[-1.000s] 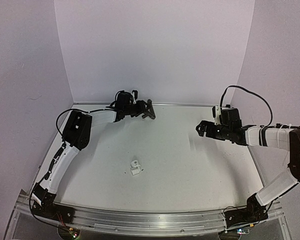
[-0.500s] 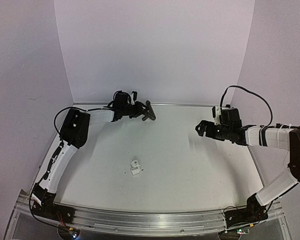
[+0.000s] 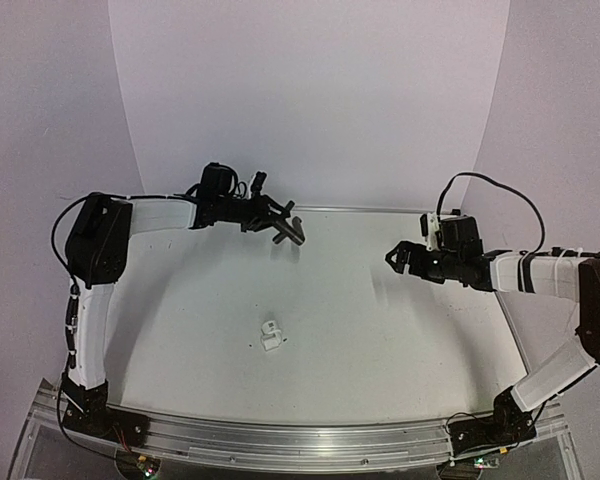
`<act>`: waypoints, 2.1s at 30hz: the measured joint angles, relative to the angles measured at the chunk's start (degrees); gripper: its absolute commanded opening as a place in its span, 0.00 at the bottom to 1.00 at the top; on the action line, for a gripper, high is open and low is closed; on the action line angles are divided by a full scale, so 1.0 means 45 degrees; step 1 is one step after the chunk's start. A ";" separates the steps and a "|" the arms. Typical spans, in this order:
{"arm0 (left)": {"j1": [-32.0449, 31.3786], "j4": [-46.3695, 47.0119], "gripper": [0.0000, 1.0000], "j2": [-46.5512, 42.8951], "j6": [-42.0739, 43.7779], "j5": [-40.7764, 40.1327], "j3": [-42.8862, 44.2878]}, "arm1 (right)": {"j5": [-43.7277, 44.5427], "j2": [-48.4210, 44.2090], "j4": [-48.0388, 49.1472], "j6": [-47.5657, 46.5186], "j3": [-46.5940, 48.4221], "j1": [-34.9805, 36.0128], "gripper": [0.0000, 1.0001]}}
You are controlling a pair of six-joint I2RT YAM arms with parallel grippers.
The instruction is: Install the water faucets
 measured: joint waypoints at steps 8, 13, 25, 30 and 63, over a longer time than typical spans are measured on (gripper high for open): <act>-0.0772 -0.0010 0.00 -0.2664 -0.0035 0.0817 -0.2589 | -0.2103 0.0551 0.0743 -0.0015 0.0107 0.0577 0.98; -0.1600 -0.0056 0.00 -0.3507 -0.0176 0.0888 -0.3442 | -0.3778 0.1072 0.1626 -0.0045 0.0127 0.1116 0.98; -0.2258 -0.0450 0.00 -0.4124 -0.1660 0.0028 -0.3514 | -0.4970 0.1245 0.0907 -0.2031 0.2830 0.2970 0.92; -0.2706 -0.0536 0.00 -0.4124 -0.1804 -0.0131 -0.3514 | -0.4820 0.1779 0.0235 -0.2297 0.3542 0.3485 0.98; -0.3723 0.0175 0.00 -0.5848 0.2317 -0.0455 -0.3912 | -0.3661 0.3917 1.3988 1.7382 -0.0494 0.4564 0.90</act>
